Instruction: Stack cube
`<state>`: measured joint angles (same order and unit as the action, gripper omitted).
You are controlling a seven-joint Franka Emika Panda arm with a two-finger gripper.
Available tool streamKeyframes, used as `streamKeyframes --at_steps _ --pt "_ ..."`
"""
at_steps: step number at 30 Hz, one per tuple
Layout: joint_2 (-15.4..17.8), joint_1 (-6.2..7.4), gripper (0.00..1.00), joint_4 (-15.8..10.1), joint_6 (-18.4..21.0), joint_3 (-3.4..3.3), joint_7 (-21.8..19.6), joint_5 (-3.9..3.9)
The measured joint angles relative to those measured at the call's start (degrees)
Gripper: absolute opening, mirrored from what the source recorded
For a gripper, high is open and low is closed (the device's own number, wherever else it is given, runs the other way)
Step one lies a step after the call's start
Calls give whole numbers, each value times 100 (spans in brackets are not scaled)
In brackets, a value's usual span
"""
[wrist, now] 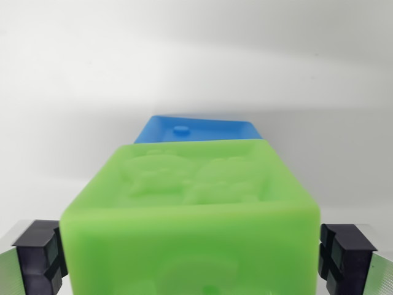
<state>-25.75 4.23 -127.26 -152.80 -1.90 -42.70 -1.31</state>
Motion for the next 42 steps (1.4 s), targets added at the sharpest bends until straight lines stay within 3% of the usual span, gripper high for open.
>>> streamKeyframes --at_steps 20,42 --pt "529 8 100 -47 459 -13 -4 5" --pt "1526 9 100 26 1520 -21 -38 63"
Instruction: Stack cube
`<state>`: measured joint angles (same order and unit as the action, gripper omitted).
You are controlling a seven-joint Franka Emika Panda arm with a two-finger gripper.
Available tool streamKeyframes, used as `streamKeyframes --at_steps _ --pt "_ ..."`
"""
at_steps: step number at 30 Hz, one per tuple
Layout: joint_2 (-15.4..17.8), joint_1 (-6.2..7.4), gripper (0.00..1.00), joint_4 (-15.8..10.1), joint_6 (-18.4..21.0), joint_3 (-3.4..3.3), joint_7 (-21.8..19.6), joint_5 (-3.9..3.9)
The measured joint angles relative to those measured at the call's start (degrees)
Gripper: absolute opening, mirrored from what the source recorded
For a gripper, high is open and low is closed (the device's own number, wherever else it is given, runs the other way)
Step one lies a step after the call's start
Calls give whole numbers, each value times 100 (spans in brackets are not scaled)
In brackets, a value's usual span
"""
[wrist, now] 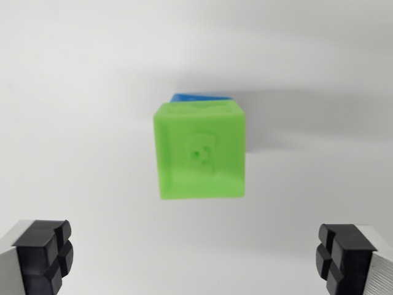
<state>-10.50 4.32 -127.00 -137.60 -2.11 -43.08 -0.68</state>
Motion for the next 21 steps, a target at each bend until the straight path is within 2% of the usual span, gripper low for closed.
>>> streamKeyframes --at_steps 21 --pt "750 0 100 450 1194 -1 -26 30"
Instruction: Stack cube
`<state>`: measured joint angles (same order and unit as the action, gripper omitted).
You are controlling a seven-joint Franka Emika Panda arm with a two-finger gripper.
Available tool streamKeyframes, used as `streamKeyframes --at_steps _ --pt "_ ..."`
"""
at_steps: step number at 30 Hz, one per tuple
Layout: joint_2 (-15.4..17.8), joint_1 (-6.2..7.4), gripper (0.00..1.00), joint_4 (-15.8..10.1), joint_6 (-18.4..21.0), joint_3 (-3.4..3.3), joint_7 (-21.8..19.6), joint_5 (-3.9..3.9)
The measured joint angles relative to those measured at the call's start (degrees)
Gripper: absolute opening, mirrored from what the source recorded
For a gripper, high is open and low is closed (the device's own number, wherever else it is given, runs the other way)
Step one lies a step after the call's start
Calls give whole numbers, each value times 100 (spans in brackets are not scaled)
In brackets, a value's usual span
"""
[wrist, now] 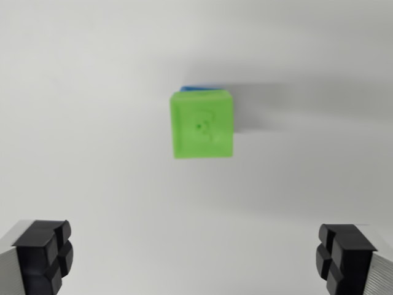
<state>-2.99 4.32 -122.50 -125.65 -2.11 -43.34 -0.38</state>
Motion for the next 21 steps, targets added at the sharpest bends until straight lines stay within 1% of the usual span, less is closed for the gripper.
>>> streamKeyframes --at_steps 8,21 --pt "199 0 100 248 442 0 -6 7" --pt "369 0 100 586 951 0 -11 12"
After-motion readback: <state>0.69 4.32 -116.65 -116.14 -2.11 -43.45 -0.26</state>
